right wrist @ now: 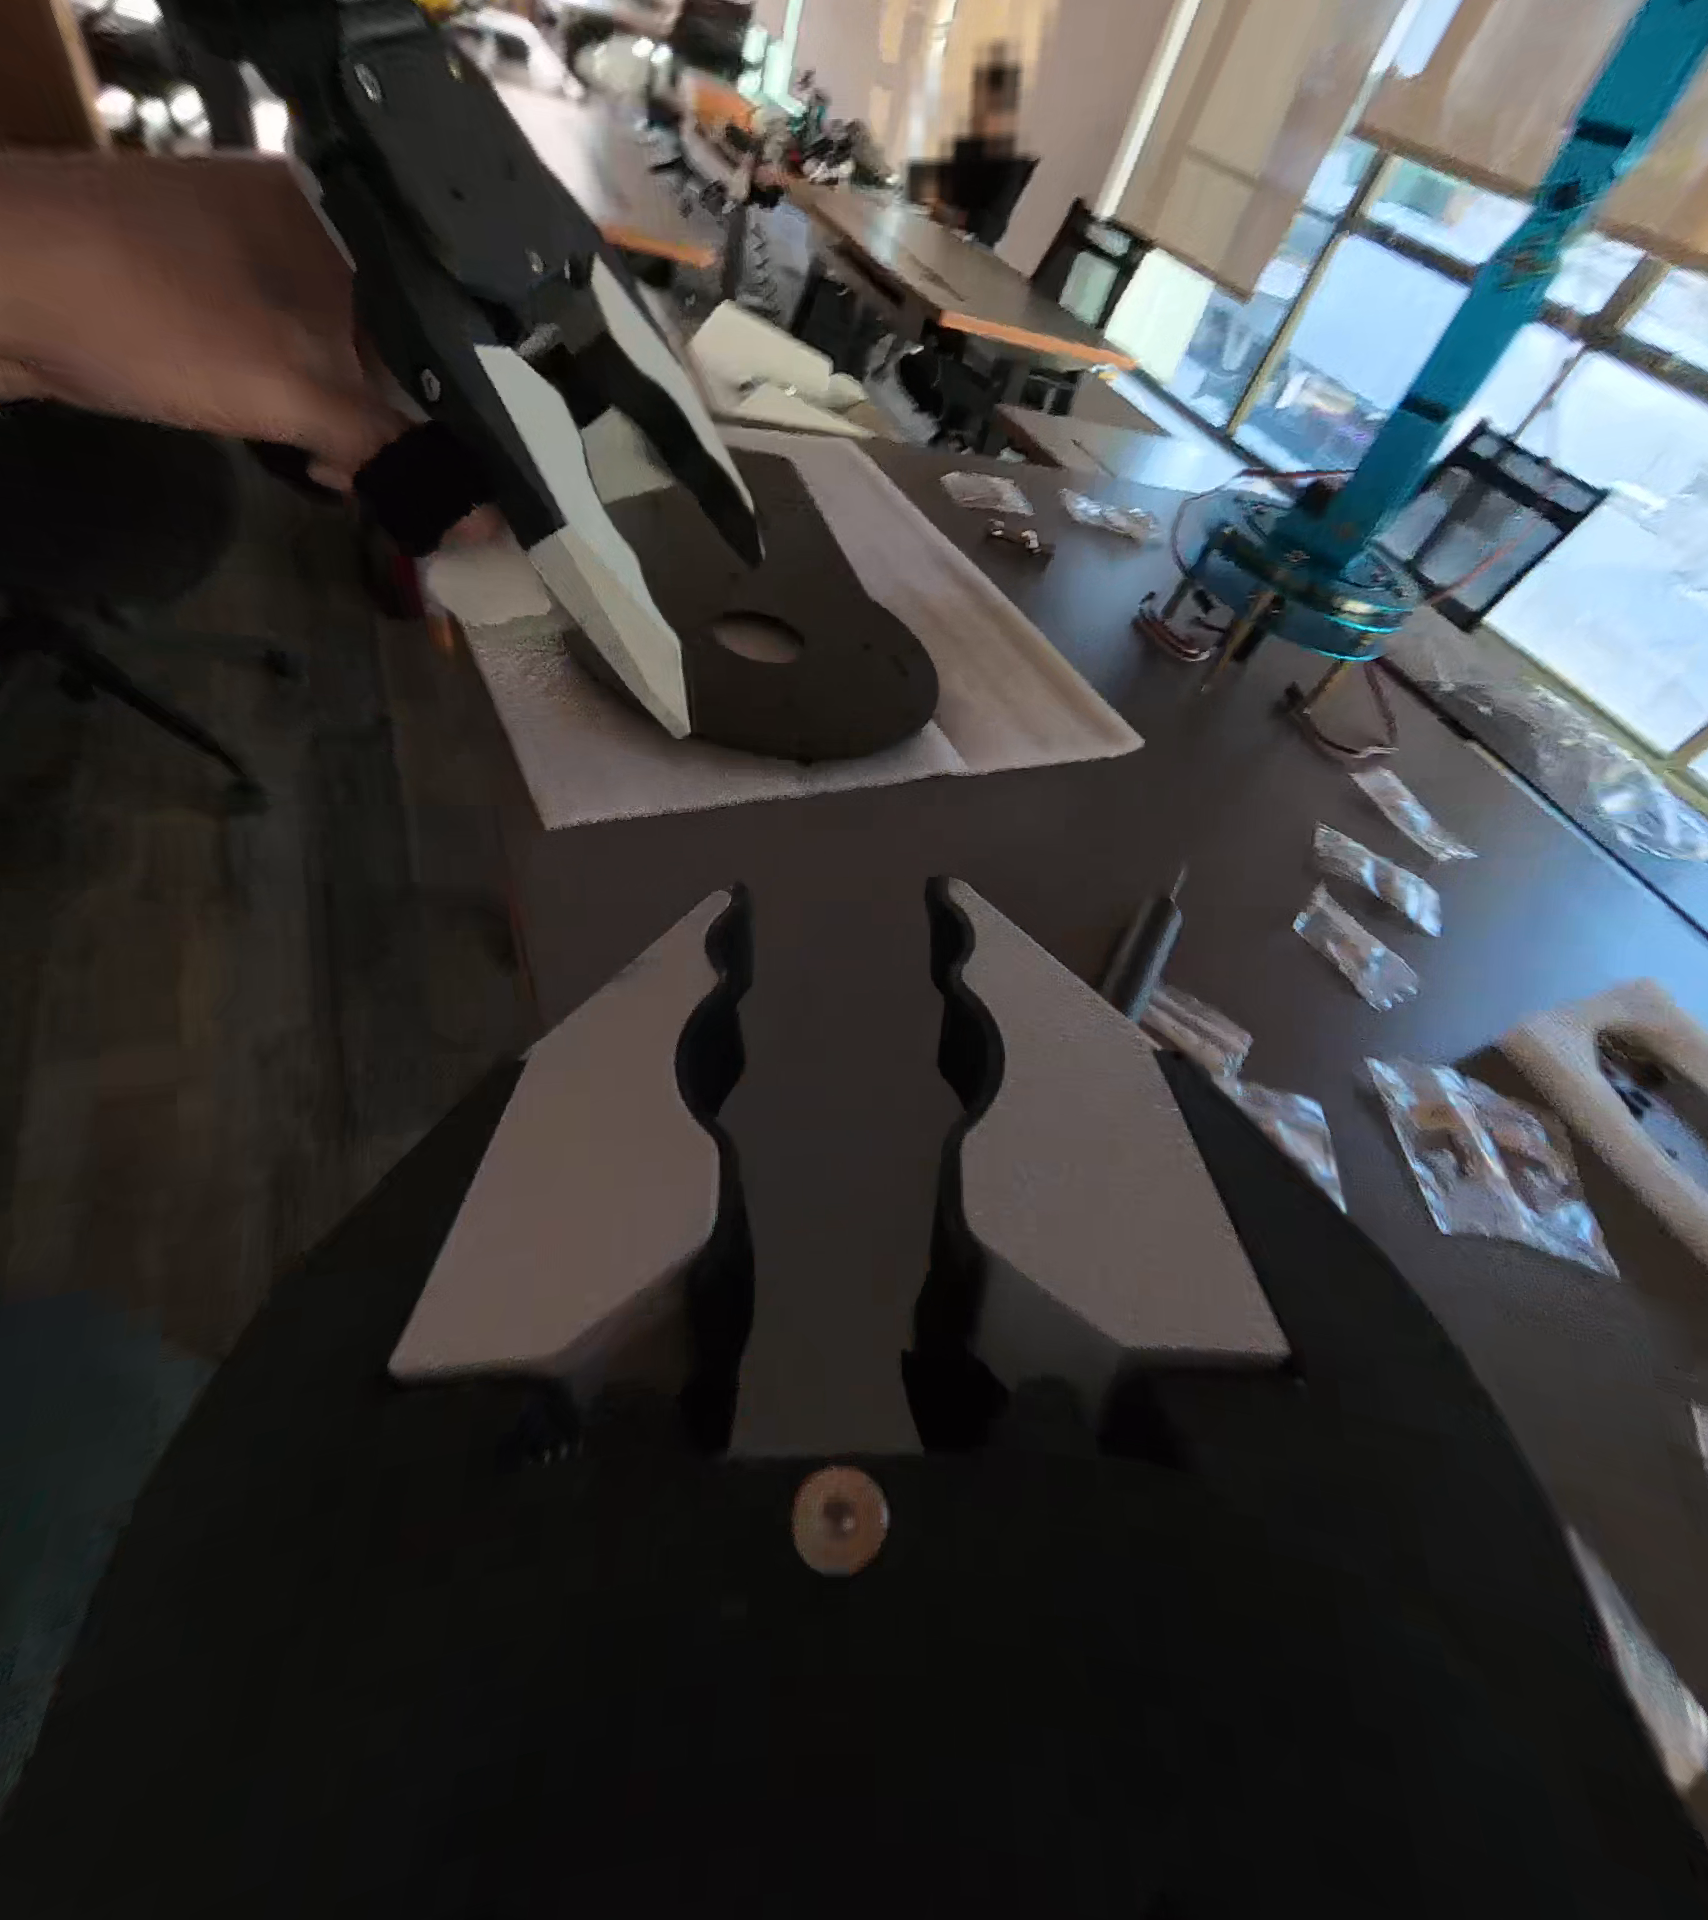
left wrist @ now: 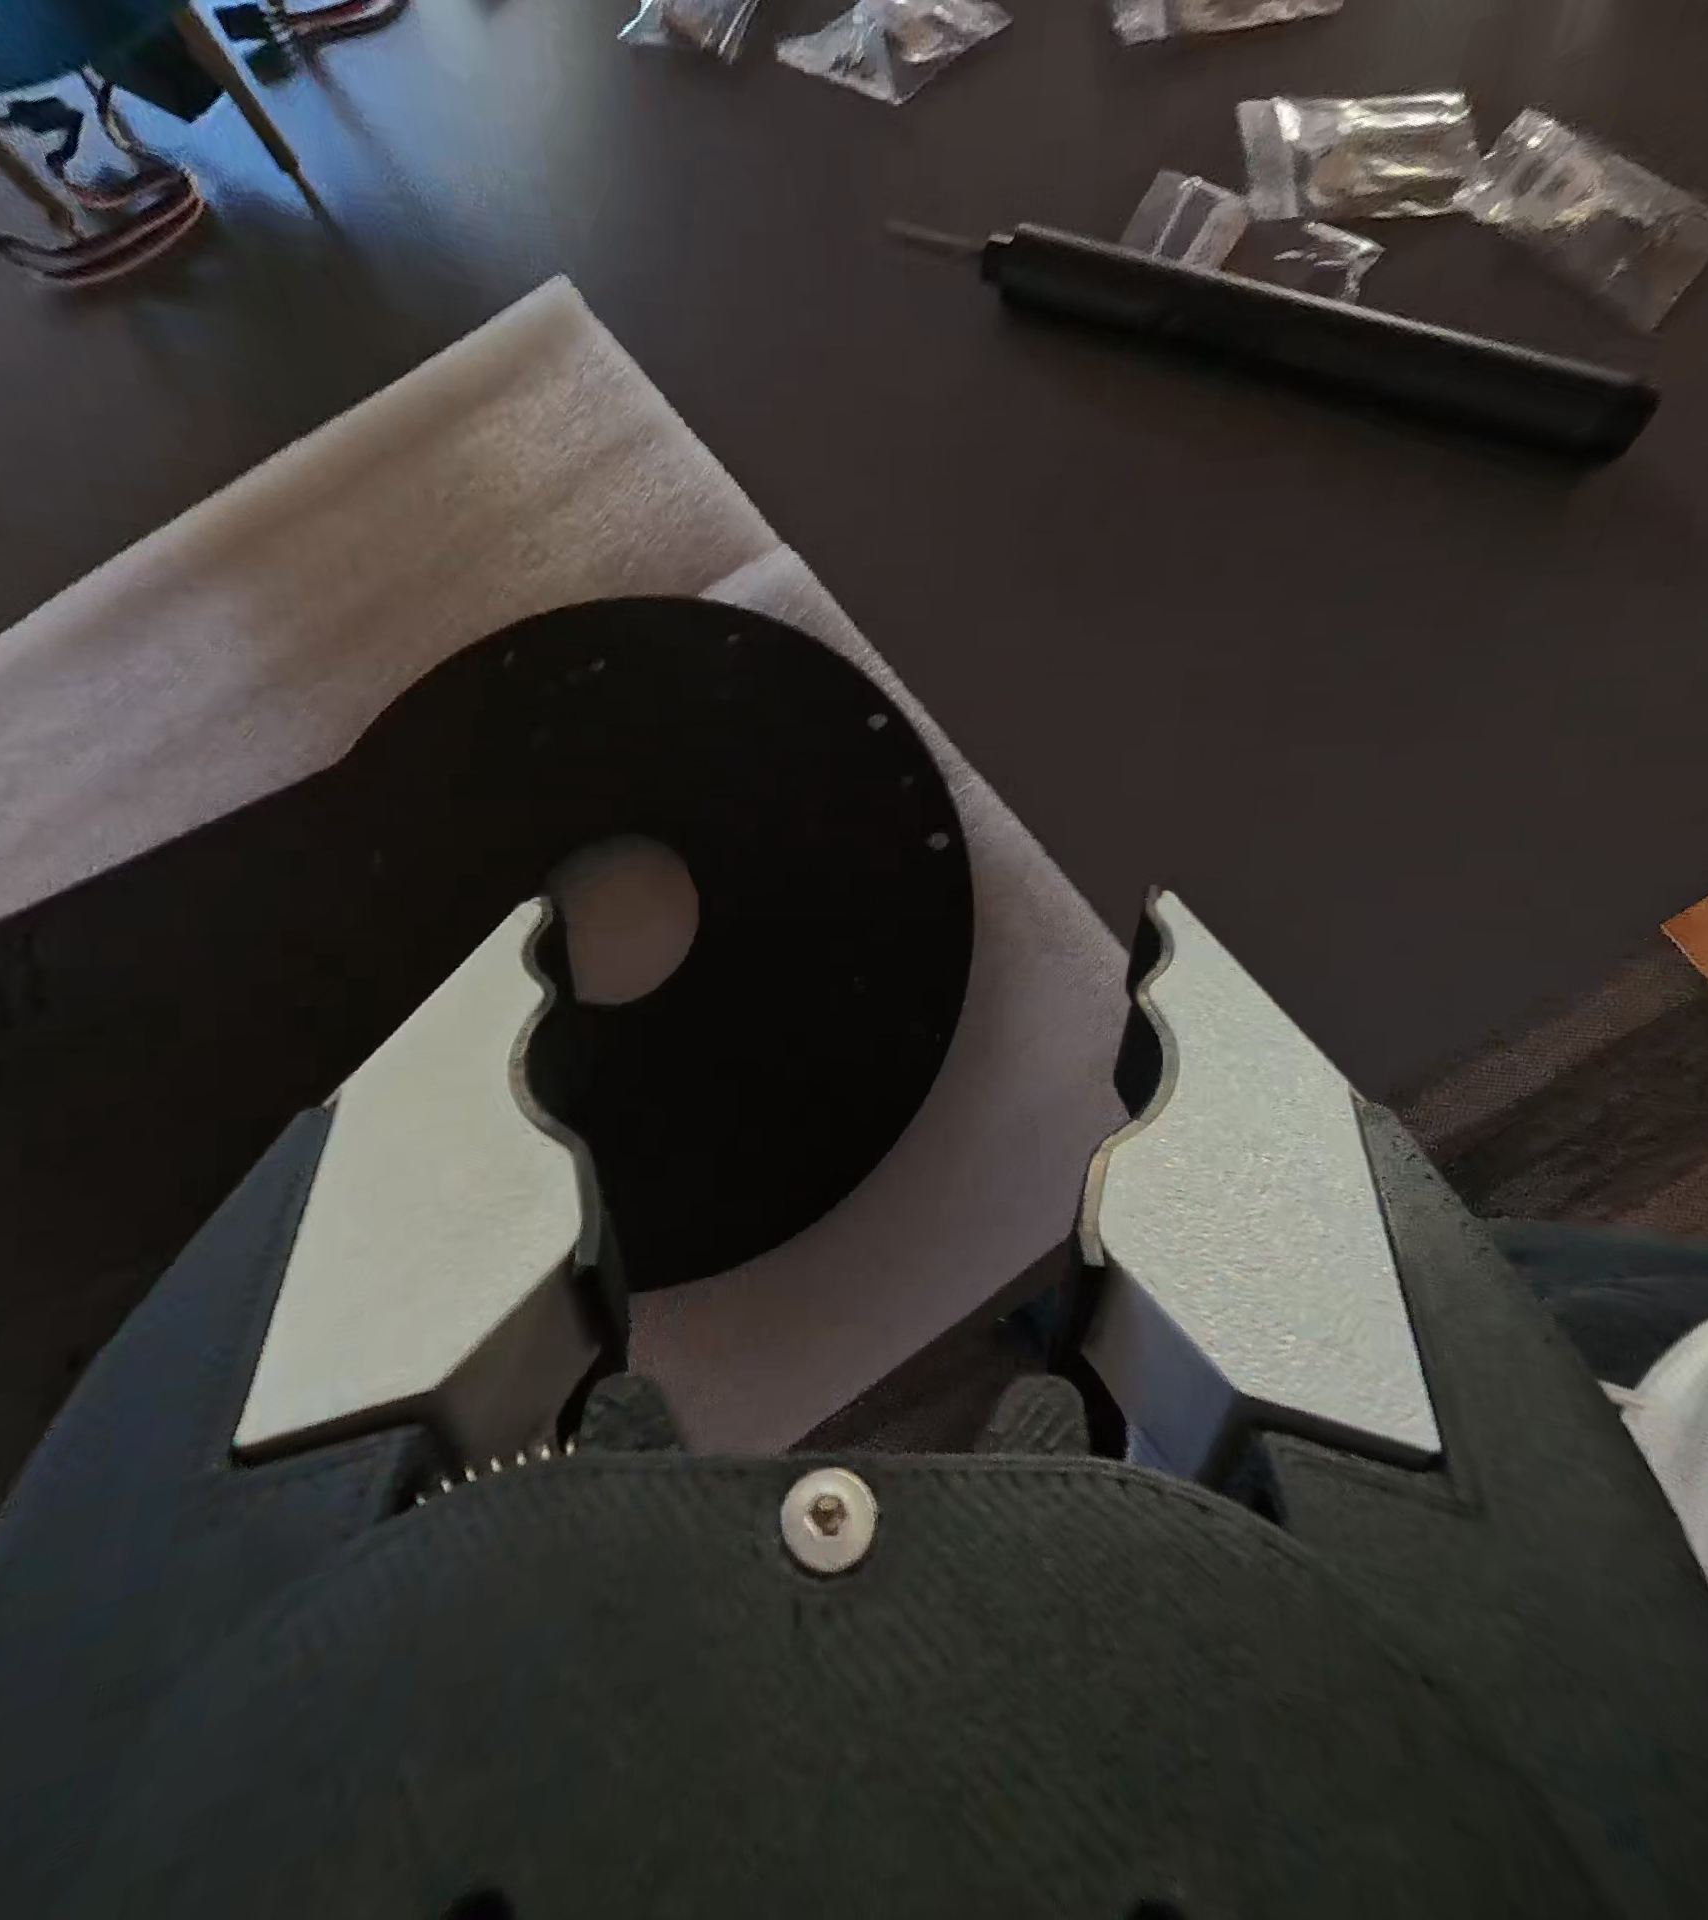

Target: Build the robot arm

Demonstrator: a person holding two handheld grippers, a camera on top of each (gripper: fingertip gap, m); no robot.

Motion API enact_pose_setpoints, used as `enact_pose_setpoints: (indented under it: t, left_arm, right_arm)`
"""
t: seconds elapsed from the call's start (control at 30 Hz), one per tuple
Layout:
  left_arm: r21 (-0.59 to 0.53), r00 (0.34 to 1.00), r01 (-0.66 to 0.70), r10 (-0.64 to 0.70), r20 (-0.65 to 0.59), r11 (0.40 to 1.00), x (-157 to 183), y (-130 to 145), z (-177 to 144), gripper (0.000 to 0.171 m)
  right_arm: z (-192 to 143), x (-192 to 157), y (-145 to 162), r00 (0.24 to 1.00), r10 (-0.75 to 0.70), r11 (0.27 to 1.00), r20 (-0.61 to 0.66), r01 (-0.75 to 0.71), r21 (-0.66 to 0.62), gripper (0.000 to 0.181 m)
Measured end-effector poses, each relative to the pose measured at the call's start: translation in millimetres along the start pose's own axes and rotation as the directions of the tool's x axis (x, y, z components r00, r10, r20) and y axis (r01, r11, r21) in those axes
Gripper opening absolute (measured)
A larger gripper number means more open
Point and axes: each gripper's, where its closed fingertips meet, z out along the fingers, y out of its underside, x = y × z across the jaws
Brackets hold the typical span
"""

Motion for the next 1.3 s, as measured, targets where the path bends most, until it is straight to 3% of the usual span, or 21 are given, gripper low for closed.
enact_pose_setpoints:
  t: [0.1,0.23,0.43,0.77,0.9,1.13,1.3]
  left_arm:
    - [0.004,0.999,0.043,-0.043,-0.011,0.999,-2.1,7.9,0.4,0.102]
    - [-0.019,0.999,0.036,-0.036,-0.021,0.999,-2.8,11.7,8.3,0.101]
    - [-0.089,0.996,-0.008,0.0,-0.086,0.996,-7.0,19.3,23.5,0.098]
    - [-0.123,0.994,-0.031,0.017,-0.112,0.992,-11.6,21.5,25.1,0.08]
    - [-0.111,0.994,-0.038,0.026,-0.108,0.993,-5.5,19.4,24.2,0.062]
    - [-0.103,0.995,-0.04,0.03,-0.096,0.994,-4.2,19.5,23.0,0.062]
    - [-0.132,0.994,-0.04,0.027,-0.104,0.99,-4.4,19.5,23.1,0.062]
  right_arm:
    - [43.7,-1.7,3.9,0.99,-0.028,0.996,0.14,0.039,-0.077,0.033]
    - [99.7,-11.7,10.8,0.956,0.057,0.981,0.286,0.0,-0.193,0.04]
    - [140.9,-22.4,23.2,0.886,0.154,0.95,0.437,-0.012,-0.311,0.052]
    - [152.8,-19.5,38.3,0.886,0.177,0.938,0.429,-0.021,-0.345,0.057]
    - [152.2,-16.0,35.4,0.892,0.141,0.952,0.43,-0.003,-0.306,0.055]
    - [152.9,-16.5,30.2,0.888,0.11,0.965,0.446,0.013,-0.262,0.061]
    - [155.4,-17.7,37.9,0.866,0.19,0.941,0.462,-0.026,-0.337,0.067]
